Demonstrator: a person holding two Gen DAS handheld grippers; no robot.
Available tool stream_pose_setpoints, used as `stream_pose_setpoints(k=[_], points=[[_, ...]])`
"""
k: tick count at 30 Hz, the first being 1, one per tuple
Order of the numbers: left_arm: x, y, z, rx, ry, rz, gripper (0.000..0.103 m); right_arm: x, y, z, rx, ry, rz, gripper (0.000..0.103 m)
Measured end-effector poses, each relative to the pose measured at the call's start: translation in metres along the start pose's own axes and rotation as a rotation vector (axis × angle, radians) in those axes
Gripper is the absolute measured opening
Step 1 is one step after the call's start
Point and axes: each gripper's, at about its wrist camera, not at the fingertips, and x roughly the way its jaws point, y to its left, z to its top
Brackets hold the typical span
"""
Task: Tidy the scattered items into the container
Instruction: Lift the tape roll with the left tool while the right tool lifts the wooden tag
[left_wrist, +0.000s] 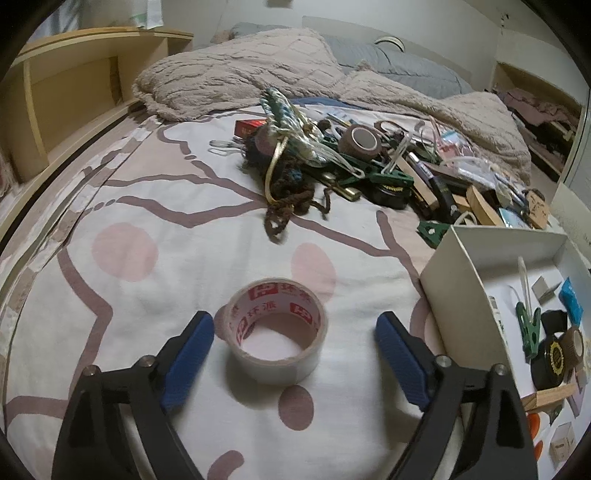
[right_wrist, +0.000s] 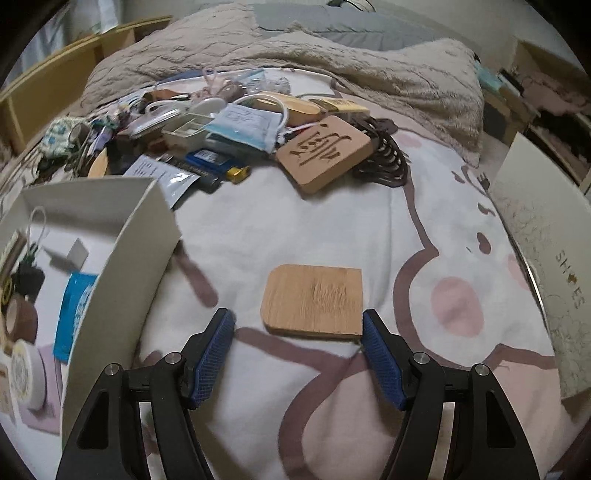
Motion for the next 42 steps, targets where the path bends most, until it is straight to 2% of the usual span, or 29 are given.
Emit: stream_pose_setpoints(k=[8, 19, 22, 27, 29, 37, 42], points=[[-0.004, 0.005, 0.0, -0.022, -0.018, -0.005, 0.089, 0.011, -0.004, 0.012, 0.036, 0.002, -0.033, 0.071], [-0.009, 0.01, -0.001, -0.055, -0.046, 0.013, 0.069, 0.016, 0.008, 0.011, -0.012, -0.01, -0.114, 0.071], [-0.01, 0.011, -0.001, -0.058, -0.052, 0.009, 0.061, 0.014, 0.008, 0.008, -0.007, -0.027, -0.088, 0.057], [-0.012, 0.011, -0.001, -0.057, -0.059, -0.005, 0.052, 0.011, 0.012, 0.006, -0.014, -0.049, -0.11, 0.056], [-0.013, 0.01, -0.001, -0.054, -0.061, -0.011, 0.046, 0.01, 0.011, 0.006, -0.009, -0.054, -0.109, 0.056], [-0.024, 0.013, -0.003, -0.082, -0.104, -0.016, 0.044, 0.002, 0.004, 0.004, 0.038, -0.104, -0.112, 0.056], [-0.029, 0.012, -0.005, -0.13, -0.092, -0.045, 0.044, -0.008, -0.001, 0.002, 0.076, -0.119, -0.094, 0.056]])
